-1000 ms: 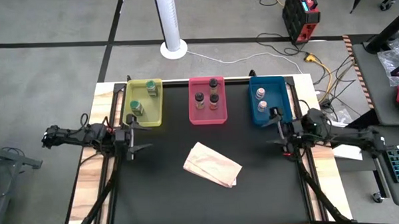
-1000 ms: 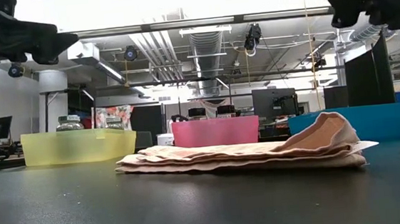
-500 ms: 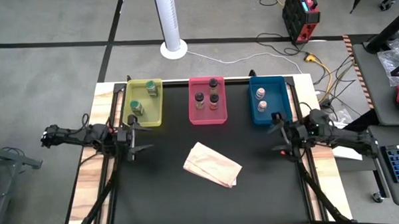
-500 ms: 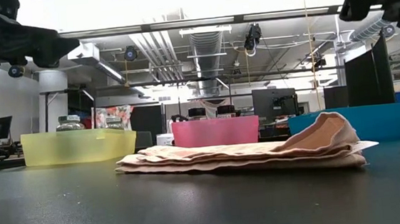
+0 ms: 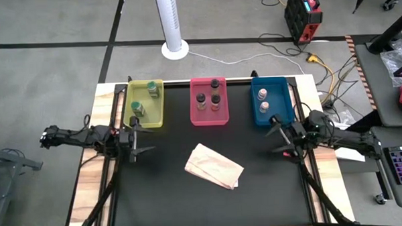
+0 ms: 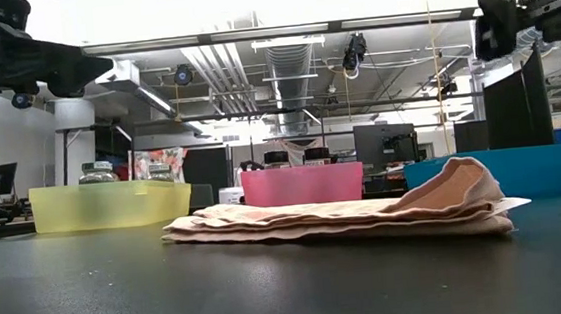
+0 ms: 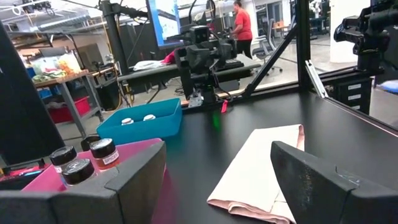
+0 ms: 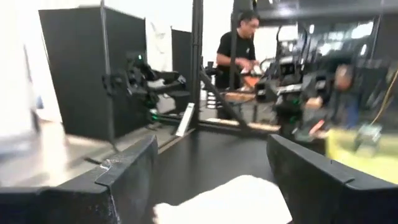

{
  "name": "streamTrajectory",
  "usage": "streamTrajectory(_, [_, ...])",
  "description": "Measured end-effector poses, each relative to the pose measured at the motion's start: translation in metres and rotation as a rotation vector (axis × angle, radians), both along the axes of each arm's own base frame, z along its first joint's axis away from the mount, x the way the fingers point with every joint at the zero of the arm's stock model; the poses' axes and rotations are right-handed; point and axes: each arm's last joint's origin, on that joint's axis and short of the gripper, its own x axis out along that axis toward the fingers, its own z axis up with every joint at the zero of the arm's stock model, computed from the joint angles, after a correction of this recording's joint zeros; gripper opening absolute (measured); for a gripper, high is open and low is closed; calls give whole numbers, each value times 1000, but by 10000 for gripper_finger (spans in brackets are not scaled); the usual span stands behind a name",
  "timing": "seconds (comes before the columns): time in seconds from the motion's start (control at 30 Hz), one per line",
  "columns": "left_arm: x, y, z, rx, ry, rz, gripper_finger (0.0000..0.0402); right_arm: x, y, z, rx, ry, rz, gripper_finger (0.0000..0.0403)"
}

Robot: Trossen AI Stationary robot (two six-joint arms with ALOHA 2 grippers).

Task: Sort spices by type
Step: Return to Home Position

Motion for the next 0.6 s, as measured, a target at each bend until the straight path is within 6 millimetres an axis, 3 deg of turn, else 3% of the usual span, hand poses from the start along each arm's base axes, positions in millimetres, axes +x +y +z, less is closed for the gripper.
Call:
streamTrajectory(0.27, [1,0,-1,3,18,0,275,0,0,0,262,129,43,279])
streamTrajectory(0.6, [3,-1,-3,7,42,0,275,0,0,0,265,131,44,281])
